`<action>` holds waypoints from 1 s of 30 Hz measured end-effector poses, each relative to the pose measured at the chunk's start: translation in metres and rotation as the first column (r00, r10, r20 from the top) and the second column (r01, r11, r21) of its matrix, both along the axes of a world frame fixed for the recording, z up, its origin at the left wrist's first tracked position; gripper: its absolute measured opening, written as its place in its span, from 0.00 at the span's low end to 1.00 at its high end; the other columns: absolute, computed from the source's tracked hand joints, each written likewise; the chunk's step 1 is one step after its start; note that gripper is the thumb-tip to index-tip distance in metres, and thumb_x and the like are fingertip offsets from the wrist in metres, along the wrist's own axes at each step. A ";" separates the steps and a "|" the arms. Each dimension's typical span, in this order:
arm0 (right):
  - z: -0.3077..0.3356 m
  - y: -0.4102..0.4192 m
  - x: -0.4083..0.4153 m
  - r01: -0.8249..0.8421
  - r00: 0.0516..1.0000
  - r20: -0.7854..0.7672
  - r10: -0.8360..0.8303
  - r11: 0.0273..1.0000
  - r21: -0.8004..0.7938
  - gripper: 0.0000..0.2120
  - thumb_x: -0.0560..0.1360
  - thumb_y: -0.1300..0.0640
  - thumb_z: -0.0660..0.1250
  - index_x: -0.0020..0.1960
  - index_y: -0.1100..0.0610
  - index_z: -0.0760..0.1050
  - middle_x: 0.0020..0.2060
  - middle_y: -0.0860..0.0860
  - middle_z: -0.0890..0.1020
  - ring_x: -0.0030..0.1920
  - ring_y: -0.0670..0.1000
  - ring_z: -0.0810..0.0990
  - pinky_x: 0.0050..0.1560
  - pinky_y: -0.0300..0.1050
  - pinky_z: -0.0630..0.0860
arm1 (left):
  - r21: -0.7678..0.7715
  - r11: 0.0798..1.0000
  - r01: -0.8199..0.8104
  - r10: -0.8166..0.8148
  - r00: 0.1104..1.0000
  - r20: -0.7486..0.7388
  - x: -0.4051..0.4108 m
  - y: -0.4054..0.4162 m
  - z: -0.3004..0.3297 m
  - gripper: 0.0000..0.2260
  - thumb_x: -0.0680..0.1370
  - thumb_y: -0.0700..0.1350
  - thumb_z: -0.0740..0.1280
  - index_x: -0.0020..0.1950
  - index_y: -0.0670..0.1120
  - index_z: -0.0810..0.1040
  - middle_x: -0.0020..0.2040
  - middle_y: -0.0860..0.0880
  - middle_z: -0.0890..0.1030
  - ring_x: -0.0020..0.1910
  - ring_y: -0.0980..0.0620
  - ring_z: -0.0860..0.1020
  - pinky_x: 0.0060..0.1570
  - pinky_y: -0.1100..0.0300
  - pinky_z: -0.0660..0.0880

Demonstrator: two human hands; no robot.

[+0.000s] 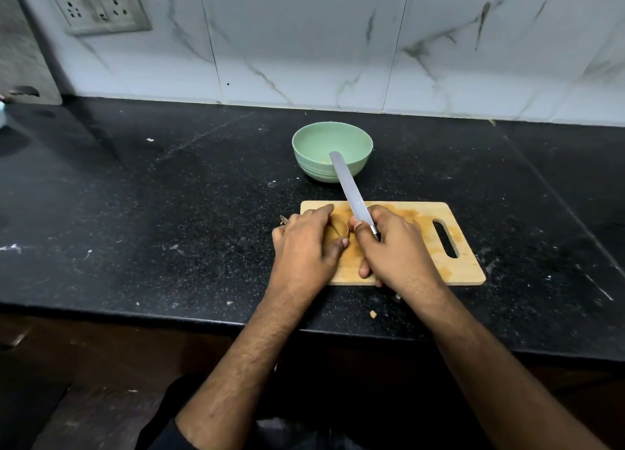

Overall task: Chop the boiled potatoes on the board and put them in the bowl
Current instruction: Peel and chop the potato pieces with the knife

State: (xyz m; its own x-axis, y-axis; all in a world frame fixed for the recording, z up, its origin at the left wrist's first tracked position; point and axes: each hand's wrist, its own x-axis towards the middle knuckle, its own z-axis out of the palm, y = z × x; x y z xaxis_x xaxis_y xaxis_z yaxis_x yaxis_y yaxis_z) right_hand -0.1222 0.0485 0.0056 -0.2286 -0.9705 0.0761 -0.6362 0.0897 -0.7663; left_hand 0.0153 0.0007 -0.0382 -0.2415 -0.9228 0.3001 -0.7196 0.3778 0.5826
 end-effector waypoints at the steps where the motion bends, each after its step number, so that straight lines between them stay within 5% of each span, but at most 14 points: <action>1: -0.001 0.000 0.001 -0.010 1.000 0.006 0.010 1.000 -0.001 0.08 0.84 0.51 0.60 0.52 0.54 0.75 0.29 0.51 0.80 0.19 0.45 0.77 0.19 0.43 0.74 | 0.009 1.000 -0.015 0.015 1.000 -0.024 0.000 -0.001 0.000 0.25 0.77 0.53 0.71 0.72 0.52 0.72 0.65 0.54 0.77 0.64 0.51 0.72 0.60 0.52 0.61; 11: -0.003 -0.005 0.000 -0.174 0.951 -0.257 0.172 0.985 0.015 0.08 0.83 0.49 0.58 0.49 0.50 0.72 0.29 0.51 0.81 0.23 0.47 0.79 0.32 0.49 0.80 | 0.041 0.998 -0.050 0.056 0.987 -0.151 0.011 -0.001 -0.001 0.16 0.76 0.49 0.73 0.63 0.54 0.81 0.58 0.59 0.82 0.59 0.55 0.75 0.65 0.51 0.65; 16: -0.001 -0.003 -0.003 -0.176 0.974 -0.135 0.181 0.983 0.045 0.07 0.84 0.51 0.59 0.52 0.51 0.73 0.31 0.51 0.81 0.21 0.49 0.80 0.21 0.46 0.78 | 0.043 0.998 -0.053 0.057 0.995 -0.083 0.008 0.000 0.003 0.17 0.78 0.49 0.71 0.67 0.53 0.80 0.65 0.58 0.79 0.65 0.55 0.72 0.60 0.58 0.58; 22: 0.000 -0.001 -0.005 -0.156 0.987 -0.033 0.158 0.986 0.058 0.07 0.84 0.51 0.60 0.57 0.51 0.75 0.29 0.48 0.80 0.22 0.50 0.80 0.22 0.46 0.78 | 0.064 0.998 -0.030 0.034 0.997 -0.071 0.008 0.001 0.005 0.18 0.78 0.50 0.70 0.69 0.55 0.78 0.66 0.60 0.79 0.66 0.55 0.71 0.61 0.57 0.59; 27: 0.000 0.009 -0.006 -0.022 0.985 -0.172 0.011 0.998 -0.065 0.07 0.82 0.47 0.62 0.55 0.49 0.75 0.38 0.46 0.81 0.31 0.50 0.81 0.35 0.50 0.81 | 0.072 0.997 -0.038 0.047 0.991 -0.129 0.009 0.003 0.007 0.17 0.77 0.50 0.71 0.66 0.55 0.79 0.59 0.60 0.80 0.63 0.55 0.73 0.68 0.53 0.64; 30: 0.007 0.025 -0.006 -0.029 0.976 -0.214 0.027 1.000 -0.005 0.10 0.82 0.43 0.61 0.54 0.49 0.74 0.39 0.46 0.82 0.37 0.46 0.80 0.39 0.49 0.78 | 0.077 0.996 -0.037 0.048 0.988 -0.150 0.010 0.004 0.009 0.16 0.77 0.48 0.72 0.64 0.55 0.80 0.49 0.65 0.74 0.61 0.54 0.75 0.69 0.47 0.68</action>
